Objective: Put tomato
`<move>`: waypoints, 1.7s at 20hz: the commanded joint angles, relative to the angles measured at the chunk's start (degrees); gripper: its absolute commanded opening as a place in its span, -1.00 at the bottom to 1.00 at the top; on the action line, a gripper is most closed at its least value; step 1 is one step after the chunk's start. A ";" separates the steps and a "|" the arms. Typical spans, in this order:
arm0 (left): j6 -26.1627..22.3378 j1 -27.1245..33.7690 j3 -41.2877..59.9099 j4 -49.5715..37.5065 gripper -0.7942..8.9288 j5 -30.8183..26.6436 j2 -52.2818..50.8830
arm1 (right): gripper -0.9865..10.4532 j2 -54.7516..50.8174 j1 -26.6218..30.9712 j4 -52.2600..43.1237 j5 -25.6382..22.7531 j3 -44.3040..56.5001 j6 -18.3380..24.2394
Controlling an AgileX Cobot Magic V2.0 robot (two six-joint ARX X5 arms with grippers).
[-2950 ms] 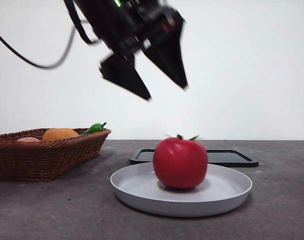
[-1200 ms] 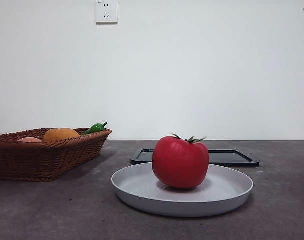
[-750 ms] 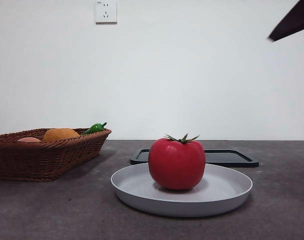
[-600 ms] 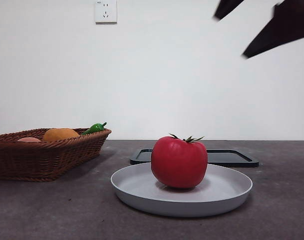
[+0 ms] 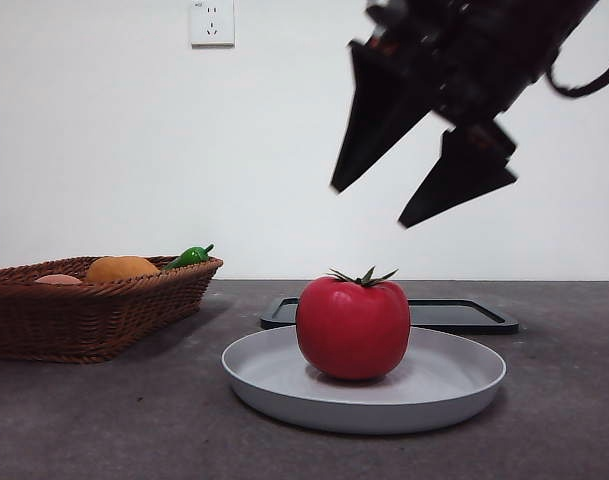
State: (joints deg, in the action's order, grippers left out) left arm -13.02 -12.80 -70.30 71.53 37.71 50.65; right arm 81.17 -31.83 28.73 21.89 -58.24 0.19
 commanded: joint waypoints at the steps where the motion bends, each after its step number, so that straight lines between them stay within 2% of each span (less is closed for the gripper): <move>1: -0.92 -0.20 -0.72 -0.48 0.19 0.33 0.42 | -0.01 2.97 -1.73 -1.57 -2.23 -1.09 0.44; 8: -0.90 -0.20 -0.72 -0.46 0.19 0.33 0.42 | 0.03 9.01 -3.58 -5.99 -7.17 -1.09 0.24; 24: -0.90 -0.20 -0.72 -0.66 0.18 0.33 0.42 | 0.03 16.33 -4.48 -6.73 -5.51 -1.07 -1.25; 25: -0.90 -0.20 -0.72 -0.63 0.18 0.33 0.42 | -0.02 16.61 -4.48 -6.71 -5.73 -1.07 -1.27; 29: -0.92 -0.20 -0.72 -0.63 0.18 0.33 0.42 | -0.49 16.63 -4.46 -6.58 -6.93 -1.09 -1.27; 34: -0.92 -0.20 -0.72 -0.66 0.18 0.33 0.42 | -0.51 13.20 -4.46 -6.03 -6.88 -2.47 -1.25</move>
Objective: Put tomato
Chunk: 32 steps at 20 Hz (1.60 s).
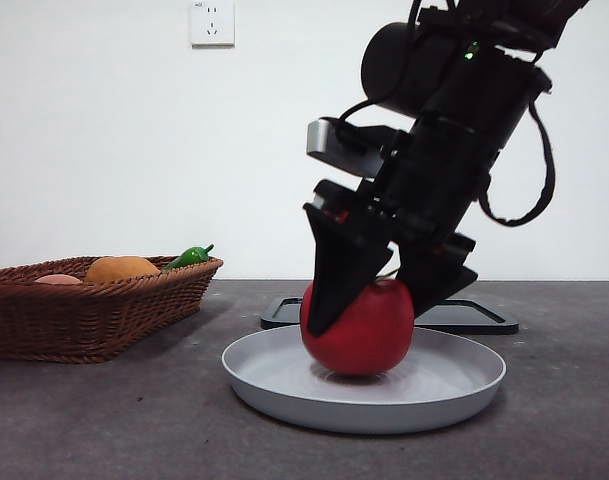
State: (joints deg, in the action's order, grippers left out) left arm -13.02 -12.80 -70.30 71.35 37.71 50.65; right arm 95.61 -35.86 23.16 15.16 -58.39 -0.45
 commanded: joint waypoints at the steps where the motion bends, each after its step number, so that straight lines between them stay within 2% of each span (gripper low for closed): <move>1: -0.92 -0.20 -0.72 -0.48 0.18 0.33 0.42 | -0.51 -2.43 -0.28 -0.44 -0.31 -3.32 -0.61; 3: -0.92 -0.20 -0.72 -0.48 0.18 0.33 0.42 | -0.51 -3.98 0.57 -0.39 -0.98 -6.45 -0.61; 6: -0.90 -0.20 -0.72 -0.48 0.18 0.33 0.42 | -0.51 -3.74 2.93 -1.14 -5.16 -11.54 -0.39; 8: -0.92 -0.20 -0.72 -0.48 0.18 0.33 0.42 | -0.51 -2.38 4.92 -2.60 -6.27 -14.19 -0.13; 13: -0.92 -0.20 -0.72 -0.48 0.18 0.33 0.42 | -0.51 7.28 10.38 -3.82 -6.21 -21.55 0.31; 19: -0.90 -0.20 -0.72 -0.44 0.18 0.33 0.35 | -0.51 20.04 13.31 -3.98 -6.21 -27.89 1.14; 27: -0.90 -0.20 -0.72 -0.39 0.18 0.33 0.24 | -0.50 23.80 13.53 -2.95 -6.19 -27.96 1.42; 29: -0.90 -0.20 -0.72 -0.39 0.18 0.33 0.24 | -0.21 23.80 13.53 -2.47 -6.19 -27.96 1.36; 32: -0.90 -0.20 -0.72 -0.39 0.18 0.33 0.24 | -0.02 23.43 13.55 -2.32 -6.21 -27.98 1.36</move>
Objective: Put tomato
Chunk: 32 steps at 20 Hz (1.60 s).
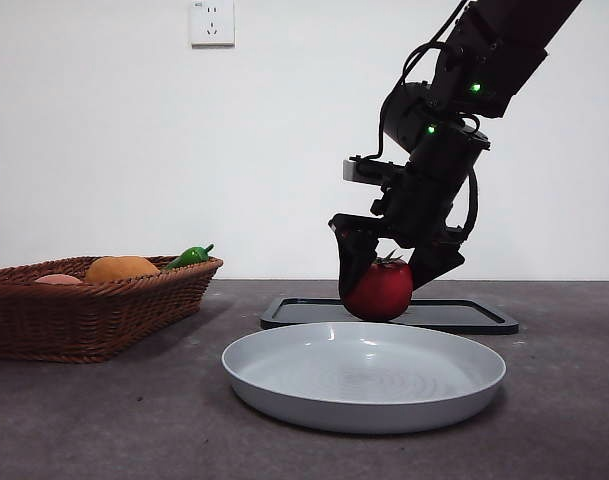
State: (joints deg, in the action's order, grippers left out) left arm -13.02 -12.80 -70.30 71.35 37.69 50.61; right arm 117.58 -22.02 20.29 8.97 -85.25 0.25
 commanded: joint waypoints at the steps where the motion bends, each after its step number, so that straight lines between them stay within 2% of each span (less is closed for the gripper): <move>1: -0.90 -0.20 -0.72 -0.39 0.18 0.35 0.28 | 0.03 1.03 -0.28 0.48 -0.02 -1.11 0.66; 8: -0.90 -0.20 -0.72 -0.39 0.18 0.35 0.28 | 0.04 -6.29 -0.28 3.58 -0.04 -1.14 0.59; 19: -0.90 -0.20 -0.72 -0.37 0.18 0.33 0.28 | 0.03 -34.71 -0.46 23.63 1.53 -0.96 0.55; 25: -0.92 -0.20 -0.72 -0.44 0.18 0.33 0.28 | 0.01 -47.84 -3.13 33.42 3.23 -0.59 0.55; 28: -0.92 -0.20 -0.72 -0.50 0.18 0.33 0.28 | 0.01 -54.82 -6.01 34.64 3.06 2.47 -0.50; 32: -0.92 -0.20 -0.72 -0.59 0.18 0.33 0.28 | 0.01 -64.94 -8.79 34.86 3.06 13.20 -3.85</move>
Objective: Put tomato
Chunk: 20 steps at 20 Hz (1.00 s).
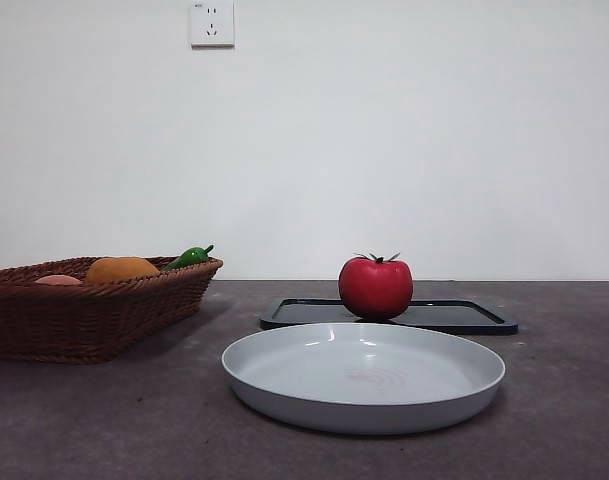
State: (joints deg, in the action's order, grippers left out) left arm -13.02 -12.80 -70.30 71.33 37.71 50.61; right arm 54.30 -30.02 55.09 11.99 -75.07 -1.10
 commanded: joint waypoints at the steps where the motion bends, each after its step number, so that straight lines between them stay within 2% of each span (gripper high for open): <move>1: -0.90 -0.20 -0.72 -0.57 0.18 0.31 0.28 | 0.01 -4.02 -1.25 0.00 0.15 6.32 -3.13; 5: -0.92 -0.20 -0.72 -0.57 0.18 0.33 0.28 | 0.01 -12.79 -2.91 -1.25 0.87 18.29 -5.81; 7: -0.92 -0.20 -0.72 -0.57 0.18 0.33 0.28 | 0.01 -16.31 -3.02 -2.10 3.34 22.40 -6.01; 12: -0.90 -0.20 -0.72 -0.55 0.18 0.33 0.31 | 0.01 -18.51 -3.02 -3.06 3.19 24.28 -6.12; 13: -0.90 -0.20 -0.72 -0.55 0.13 0.33 0.31 | -0.04 -18.45 -3.02 -3.30 3.08 24.28 -6.12; 16: -0.90 -0.20 -0.72 -0.44 -0.28 0.31 0.31 | -0.57 -18.43 -3.02 -4.09 2.99 24.28 -6.12; 18: -0.90 -0.20 -0.72 -0.44 -0.53 0.31 0.31 | -0.83 -18.45 -3.02 -4.55 2.99 24.28 -6.10; 20: -0.90 -0.20 -0.72 -0.44 -0.80 0.31 0.31 | -0.81 -18.45 -3.02 -4.87 2.99 24.28 -6.10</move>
State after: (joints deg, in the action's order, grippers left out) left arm -13.02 -12.80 -70.30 71.31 37.69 50.61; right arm 35.59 -32.60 50.83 14.98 -50.33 -6.50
